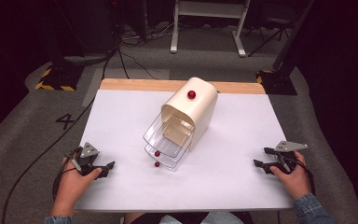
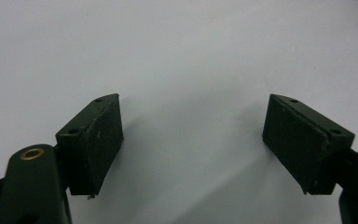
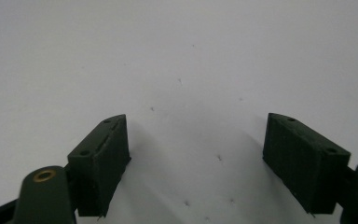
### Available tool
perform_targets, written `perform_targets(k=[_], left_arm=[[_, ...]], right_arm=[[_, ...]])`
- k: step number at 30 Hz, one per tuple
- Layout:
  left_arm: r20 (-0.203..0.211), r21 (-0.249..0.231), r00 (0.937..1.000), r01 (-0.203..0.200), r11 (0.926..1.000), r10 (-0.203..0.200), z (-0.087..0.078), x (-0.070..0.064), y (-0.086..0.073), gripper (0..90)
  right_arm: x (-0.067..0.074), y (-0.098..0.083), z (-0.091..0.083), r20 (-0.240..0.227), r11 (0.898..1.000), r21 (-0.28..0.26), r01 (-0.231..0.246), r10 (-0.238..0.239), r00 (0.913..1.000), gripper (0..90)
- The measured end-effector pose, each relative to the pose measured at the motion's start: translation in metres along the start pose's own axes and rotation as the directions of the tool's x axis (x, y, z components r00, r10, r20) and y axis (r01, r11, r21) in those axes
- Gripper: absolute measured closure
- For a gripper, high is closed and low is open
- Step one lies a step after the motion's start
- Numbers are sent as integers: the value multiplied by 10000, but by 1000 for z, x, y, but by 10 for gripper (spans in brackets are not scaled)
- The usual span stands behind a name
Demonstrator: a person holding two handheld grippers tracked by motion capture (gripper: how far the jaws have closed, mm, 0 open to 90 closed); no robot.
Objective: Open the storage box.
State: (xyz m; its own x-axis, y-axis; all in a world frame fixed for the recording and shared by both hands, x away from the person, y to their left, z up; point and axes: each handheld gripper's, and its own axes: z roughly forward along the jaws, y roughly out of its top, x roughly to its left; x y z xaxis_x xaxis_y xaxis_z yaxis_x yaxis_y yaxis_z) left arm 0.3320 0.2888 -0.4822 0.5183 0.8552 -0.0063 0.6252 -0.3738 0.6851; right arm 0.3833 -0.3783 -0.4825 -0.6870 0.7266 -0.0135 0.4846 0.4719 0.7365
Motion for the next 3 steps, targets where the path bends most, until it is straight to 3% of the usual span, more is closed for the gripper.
perform_targets(k=[3], left_arm=[[-12, -10, 10000, -16, 10000, 16, 0, 0, 0, 204]], right_arm=[[0, 0, 0, 4, 10000, -3, 4, -4, 10000, 228]])
